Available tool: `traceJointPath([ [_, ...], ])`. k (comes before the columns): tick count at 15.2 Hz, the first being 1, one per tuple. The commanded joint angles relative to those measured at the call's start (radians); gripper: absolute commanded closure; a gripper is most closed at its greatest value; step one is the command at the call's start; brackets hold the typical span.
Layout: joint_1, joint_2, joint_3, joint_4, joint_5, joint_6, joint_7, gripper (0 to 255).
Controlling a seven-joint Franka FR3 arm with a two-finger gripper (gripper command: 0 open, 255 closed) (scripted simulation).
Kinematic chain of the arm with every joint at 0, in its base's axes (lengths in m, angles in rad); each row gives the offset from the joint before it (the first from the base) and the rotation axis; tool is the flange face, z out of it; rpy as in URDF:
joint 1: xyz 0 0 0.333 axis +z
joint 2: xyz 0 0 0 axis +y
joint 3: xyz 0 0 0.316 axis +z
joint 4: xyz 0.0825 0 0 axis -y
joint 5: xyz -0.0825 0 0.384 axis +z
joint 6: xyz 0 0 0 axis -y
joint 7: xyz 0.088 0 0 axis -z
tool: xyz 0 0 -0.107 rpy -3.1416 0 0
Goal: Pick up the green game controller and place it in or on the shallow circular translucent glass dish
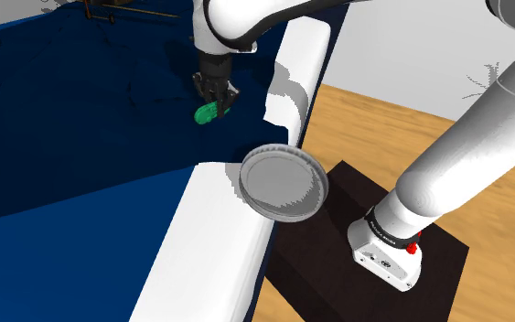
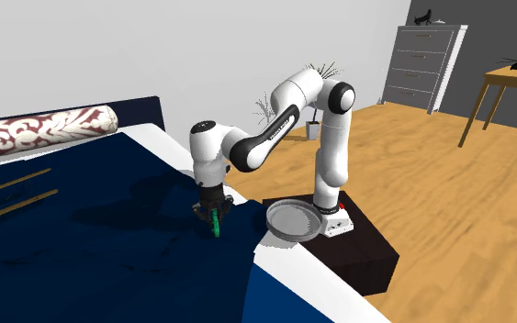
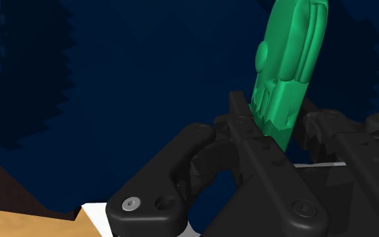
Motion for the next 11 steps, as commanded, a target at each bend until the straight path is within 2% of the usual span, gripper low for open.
traceJointPath([
  [1,0.0,-0.005,0.0,0.009,0.003,-0.013,-0.002,255],
  [11,-0.005,-0.039,-0.004,0.112,0.025,-0.144,-0.017,255],
])
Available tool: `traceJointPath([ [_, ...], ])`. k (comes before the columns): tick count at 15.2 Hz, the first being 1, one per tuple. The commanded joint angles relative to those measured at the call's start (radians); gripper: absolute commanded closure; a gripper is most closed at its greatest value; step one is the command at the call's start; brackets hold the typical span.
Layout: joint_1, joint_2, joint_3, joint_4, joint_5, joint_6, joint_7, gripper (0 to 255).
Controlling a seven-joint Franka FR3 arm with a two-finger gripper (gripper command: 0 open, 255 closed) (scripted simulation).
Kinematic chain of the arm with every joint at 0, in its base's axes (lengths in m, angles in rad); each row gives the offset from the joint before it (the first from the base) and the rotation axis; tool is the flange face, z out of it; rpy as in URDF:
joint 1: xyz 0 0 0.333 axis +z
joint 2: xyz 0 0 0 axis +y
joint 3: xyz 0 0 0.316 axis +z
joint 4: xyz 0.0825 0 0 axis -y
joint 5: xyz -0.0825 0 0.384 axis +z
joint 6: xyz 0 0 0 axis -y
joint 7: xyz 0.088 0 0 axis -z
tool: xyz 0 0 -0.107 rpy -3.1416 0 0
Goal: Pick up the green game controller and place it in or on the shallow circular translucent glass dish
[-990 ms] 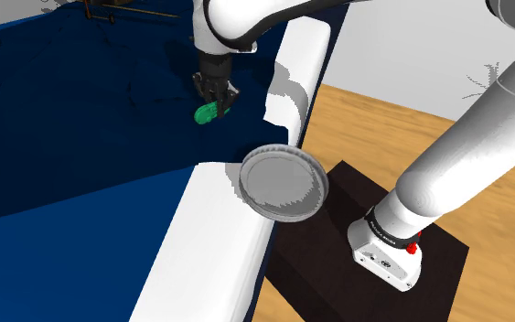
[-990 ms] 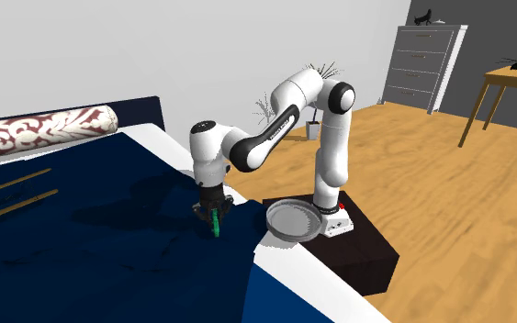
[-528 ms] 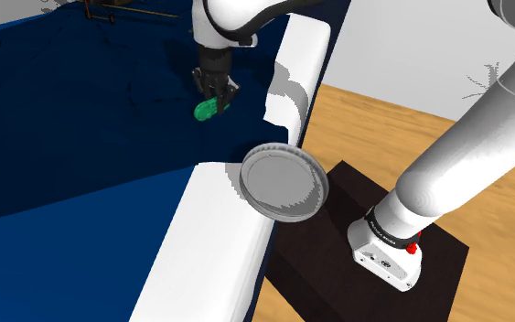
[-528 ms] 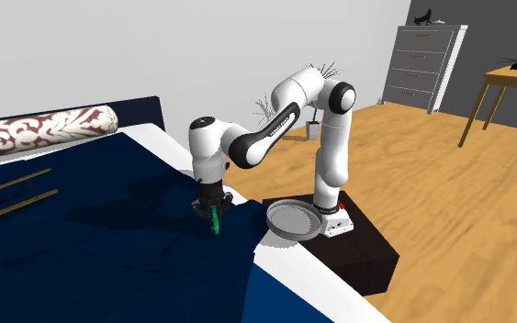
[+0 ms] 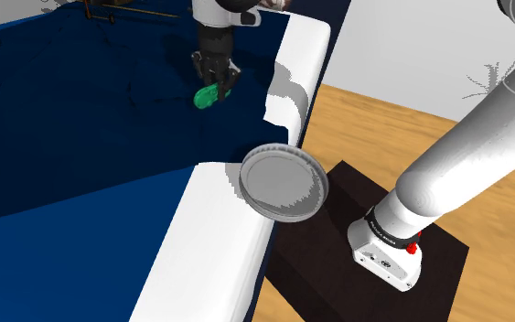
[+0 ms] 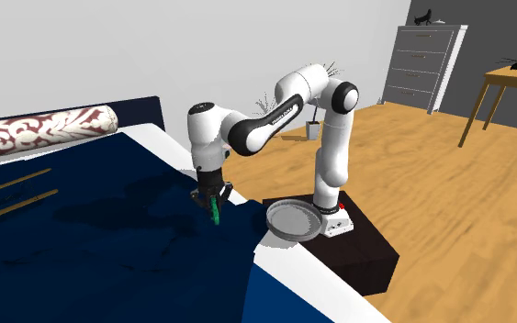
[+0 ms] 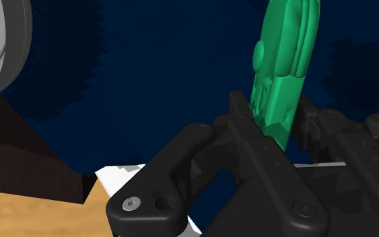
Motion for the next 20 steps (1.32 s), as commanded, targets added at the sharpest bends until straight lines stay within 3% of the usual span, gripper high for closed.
traceJointPath([
  [1,0.0,-0.002,0.0,0.027,0.001,-0.029,0.0,255],
  [8,-0.001,-0.009,-0.002,0.114,0.005,-0.122,-0.002,255],
  [13,0.016,-0.235,-0.025,-0.091,0.134,-0.108,-0.053,255],
  [20,0.104,-0.526,-0.075,-0.318,0.266,-0.151,-0.085,255],
])
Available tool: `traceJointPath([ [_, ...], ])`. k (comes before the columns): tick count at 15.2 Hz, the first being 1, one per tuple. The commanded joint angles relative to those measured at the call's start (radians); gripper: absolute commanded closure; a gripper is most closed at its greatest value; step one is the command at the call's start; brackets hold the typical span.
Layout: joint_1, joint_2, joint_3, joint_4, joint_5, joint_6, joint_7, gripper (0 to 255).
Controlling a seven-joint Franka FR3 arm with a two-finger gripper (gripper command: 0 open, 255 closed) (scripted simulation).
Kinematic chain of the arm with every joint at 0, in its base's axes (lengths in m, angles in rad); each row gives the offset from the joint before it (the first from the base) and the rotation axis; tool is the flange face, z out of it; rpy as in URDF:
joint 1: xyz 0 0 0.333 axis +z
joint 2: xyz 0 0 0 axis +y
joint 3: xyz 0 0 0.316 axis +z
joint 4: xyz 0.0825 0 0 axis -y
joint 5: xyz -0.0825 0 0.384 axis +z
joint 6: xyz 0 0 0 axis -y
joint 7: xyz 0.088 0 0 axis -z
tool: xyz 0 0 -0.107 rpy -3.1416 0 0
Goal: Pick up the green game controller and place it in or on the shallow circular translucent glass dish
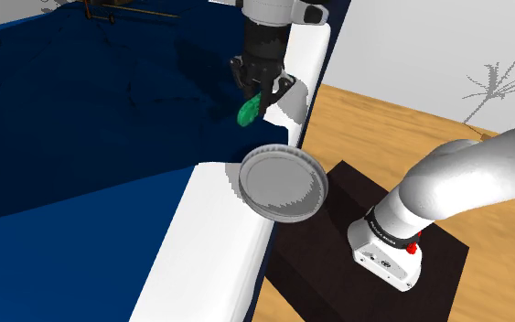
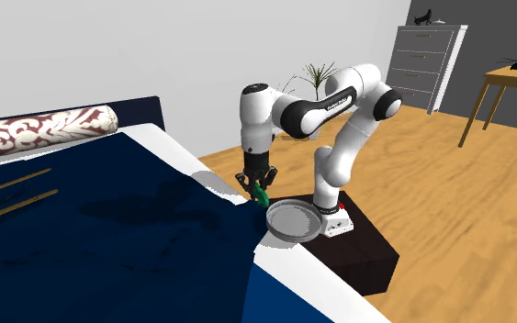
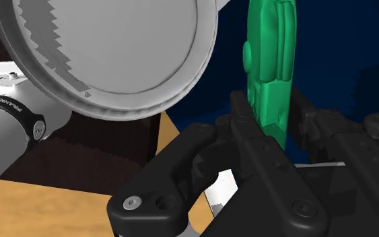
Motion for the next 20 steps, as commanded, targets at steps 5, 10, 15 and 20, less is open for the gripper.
traceJointPath([
  [5,0.098,-0.239,-0.034,-0.159,0.085,-0.076,0.01,255],
  [10,0.165,-0.378,-0.044,-0.248,0.129,-0.126,0.036,255],
  [15,0.174,-0.384,-0.021,-0.314,0.15,-0.065,0.031,255],
  [20,0.182,-0.383,0.005,-0.377,0.173,-0.002,0.026,255],
])
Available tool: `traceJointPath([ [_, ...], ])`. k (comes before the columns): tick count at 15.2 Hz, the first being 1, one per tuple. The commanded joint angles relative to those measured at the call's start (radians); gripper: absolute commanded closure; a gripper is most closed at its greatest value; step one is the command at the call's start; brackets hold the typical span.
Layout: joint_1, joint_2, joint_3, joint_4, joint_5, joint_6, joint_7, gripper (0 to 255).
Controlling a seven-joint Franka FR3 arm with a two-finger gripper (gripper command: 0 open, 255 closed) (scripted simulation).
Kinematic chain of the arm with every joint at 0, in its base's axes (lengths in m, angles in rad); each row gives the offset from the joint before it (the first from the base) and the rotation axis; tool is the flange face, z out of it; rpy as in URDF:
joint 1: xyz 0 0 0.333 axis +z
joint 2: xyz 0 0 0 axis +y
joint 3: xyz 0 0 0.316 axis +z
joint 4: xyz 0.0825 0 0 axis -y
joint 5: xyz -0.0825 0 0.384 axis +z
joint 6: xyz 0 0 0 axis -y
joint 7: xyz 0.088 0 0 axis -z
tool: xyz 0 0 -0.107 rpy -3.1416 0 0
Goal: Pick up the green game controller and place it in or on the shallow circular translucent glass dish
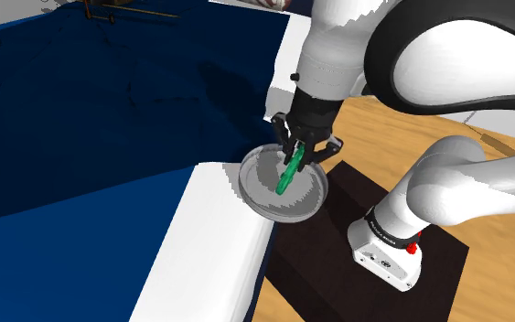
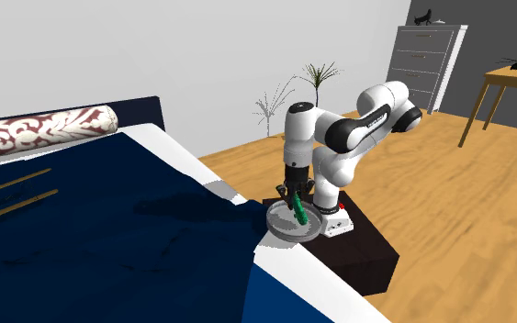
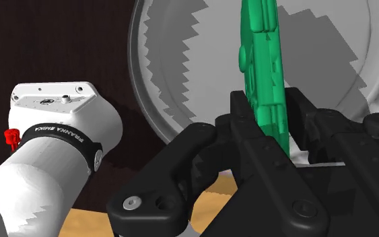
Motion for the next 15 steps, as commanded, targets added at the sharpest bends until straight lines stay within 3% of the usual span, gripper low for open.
traceJointPath([
  [1,0.002,0.004,0.012,-0.028,0.01,0.032,-0.004,255],
  [9,0.002,0.004,0.012,-0.028,0.01,0.032,-0.004,255],
  [10,0.002,0.004,0.012,-0.028,0.01,0.032,-0.004,0],
  [15,0.002,0.004,0.012,-0.028,0.01,0.032,-0.004,0],
])
